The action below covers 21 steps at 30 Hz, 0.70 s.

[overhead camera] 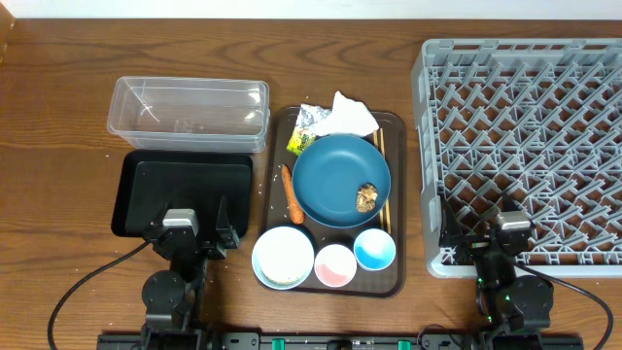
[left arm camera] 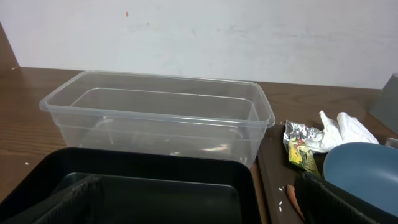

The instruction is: Sort waste into correct bins and load items into the dishwasher rack

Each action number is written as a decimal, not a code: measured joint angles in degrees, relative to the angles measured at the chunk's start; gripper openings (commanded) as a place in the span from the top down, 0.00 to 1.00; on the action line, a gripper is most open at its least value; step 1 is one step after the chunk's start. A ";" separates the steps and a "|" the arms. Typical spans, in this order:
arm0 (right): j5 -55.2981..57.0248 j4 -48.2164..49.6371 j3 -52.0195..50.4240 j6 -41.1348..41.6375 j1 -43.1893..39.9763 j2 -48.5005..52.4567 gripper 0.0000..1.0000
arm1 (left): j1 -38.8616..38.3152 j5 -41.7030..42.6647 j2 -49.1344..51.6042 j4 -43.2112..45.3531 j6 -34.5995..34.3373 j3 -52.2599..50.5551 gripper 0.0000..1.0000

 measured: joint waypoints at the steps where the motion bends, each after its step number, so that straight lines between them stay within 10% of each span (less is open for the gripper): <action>1: 0.00 0.00 0.00 0.00 0.00 0.00 0.01 | 0.00 0.00 0.00 0.00 0.02 0.00 0.02; 21: 0.00 0.00 0.00 0.00 0.00 0.00 0.01 | 0.00 0.07 0.50 0.81 0.02 -0.20 0.02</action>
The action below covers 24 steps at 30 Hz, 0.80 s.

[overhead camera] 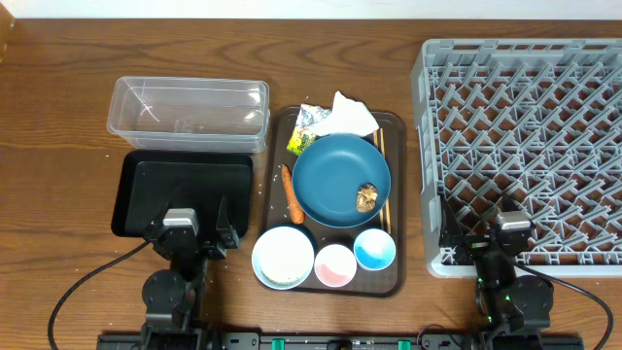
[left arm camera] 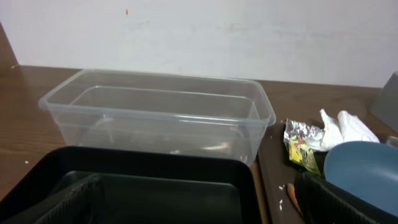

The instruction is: Sort waste into correct bins and load items into the dishwasher rack

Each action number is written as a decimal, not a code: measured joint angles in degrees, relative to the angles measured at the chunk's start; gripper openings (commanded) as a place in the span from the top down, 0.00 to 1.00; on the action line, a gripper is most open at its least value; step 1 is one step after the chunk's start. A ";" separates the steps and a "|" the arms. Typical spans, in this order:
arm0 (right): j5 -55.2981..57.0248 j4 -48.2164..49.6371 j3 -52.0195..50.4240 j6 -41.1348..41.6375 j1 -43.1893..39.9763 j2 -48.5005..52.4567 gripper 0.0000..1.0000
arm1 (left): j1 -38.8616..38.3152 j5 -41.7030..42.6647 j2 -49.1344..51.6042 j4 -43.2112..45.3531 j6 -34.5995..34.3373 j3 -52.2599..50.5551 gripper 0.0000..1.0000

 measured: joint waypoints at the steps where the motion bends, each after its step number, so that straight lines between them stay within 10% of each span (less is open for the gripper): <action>1: 0.00 0.04 0.00 0.00 0.00 0.00 0.01 | 0.00 0.33 0.04 0.87 -0.02 -0.28 0.02; 12: -3.28 13.90 1.64 -0.02 0.00 0.55 0.01 | 0.00 3.96 4.13 -0.48 -0.02 9.70 0.02; 24: -4.63 -12.57 37.83 0.00 0.00 29.07 0.01 | -0.44 16.72 47.76 -26.99 -0.04 58.10 0.02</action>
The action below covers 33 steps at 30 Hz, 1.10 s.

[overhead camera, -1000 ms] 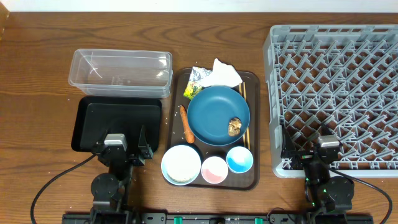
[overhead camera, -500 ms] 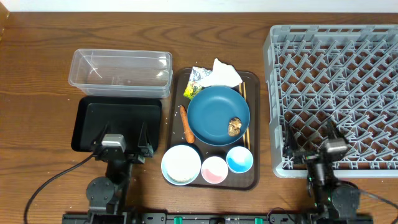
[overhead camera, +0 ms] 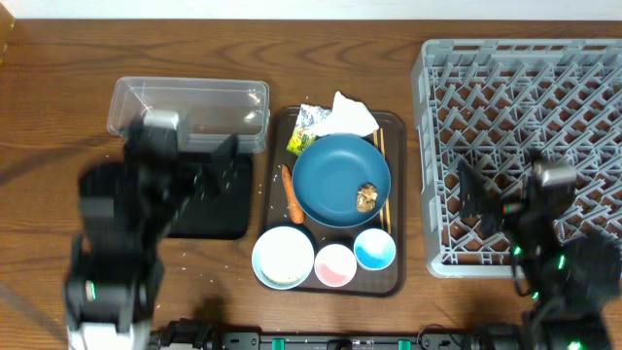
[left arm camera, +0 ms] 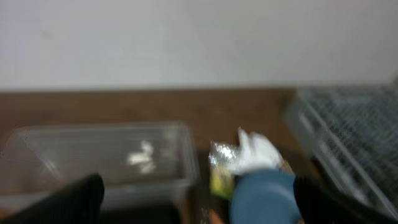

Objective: Sort waste into correct bins and load items into the dishwasher rack
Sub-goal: 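Reach the left gripper to the blue plate rim and grasp it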

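Note:
A brown serving tray (overhead camera: 399, 194) holds a blue plate (overhead camera: 335, 180) with a food scrap (overhead camera: 366, 197), a carrot (overhead camera: 292, 199), a foil wrapper (overhead camera: 306, 131), a white tissue (overhead camera: 352, 117), and white (overhead camera: 283, 257), pink (overhead camera: 335, 264) and blue (overhead camera: 374, 249) bowls. The clear bin (overhead camera: 190, 102) and black tray (overhead camera: 219, 214) lie to its left, the grey dishwasher rack (overhead camera: 525, 97) to its right. My left gripper (overhead camera: 180, 151) hovers open and blurred over the black tray, empty (left arm camera: 199, 190). My right gripper (overhead camera: 539, 194) hangs open over the rack's near edge.
Chopsticks (overhead camera: 381, 146) lie along the plate's right side. In the blurred left wrist view the clear bin (left arm camera: 93, 162), wrapper (left arm camera: 221, 168), tissue (left arm camera: 255, 146) and plate (left arm camera: 264, 193) show ahead, with the rack (left arm camera: 348, 118) at right. A white wall bounds the far side.
Both arms have risen from their low rest at the table's near edge. The left gripper is now high over the black tray, the right one over the rack's front. Nothing was taken.
At both earlier moments the two arms sat still and low at the near edge, grippers open, with every item on the tray. Now both arms are raised and further forward, still empty, and the items lie where they were.

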Each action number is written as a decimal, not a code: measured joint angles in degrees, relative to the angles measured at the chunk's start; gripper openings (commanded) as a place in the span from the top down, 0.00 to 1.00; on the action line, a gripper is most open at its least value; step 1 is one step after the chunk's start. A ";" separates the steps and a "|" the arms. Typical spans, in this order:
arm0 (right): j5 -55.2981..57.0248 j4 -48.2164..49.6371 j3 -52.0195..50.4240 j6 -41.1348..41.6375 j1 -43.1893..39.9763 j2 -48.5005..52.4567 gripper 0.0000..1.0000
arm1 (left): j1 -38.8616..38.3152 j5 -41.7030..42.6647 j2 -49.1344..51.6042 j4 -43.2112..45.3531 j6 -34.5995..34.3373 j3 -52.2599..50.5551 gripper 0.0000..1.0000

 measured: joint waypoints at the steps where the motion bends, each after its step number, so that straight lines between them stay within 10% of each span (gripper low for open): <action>1: -0.20 -5.57 5.16 0.09 0.00 4.61 0.01 | -0.68 1.97 4.79 -4.22 0.04 4.59 0.02; 9: -3.39 -27.85 34.38 0.00 0.00 32.28 0.01 | -8.90 10.03 24.52 -18.56 -0.04 17.57 0.02; 16: -13.84 -32.54 38.86 0.02 0.00 41.03 0.01 | -11.58 14.69 27.82 -24.50 -0.20 17.68 0.02; 23: -17.38 -32.63 38.86 0.02 0.00 43.50 0.01 | -20.44 -1.33 30.25 -27.56 -0.15 17.64 0.13; 33: -18.32 -36.52 38.86 0.04 0.00 44.04 0.01 | -26.49 -17.22 47.32 -22.43 -0.46 16.48 0.04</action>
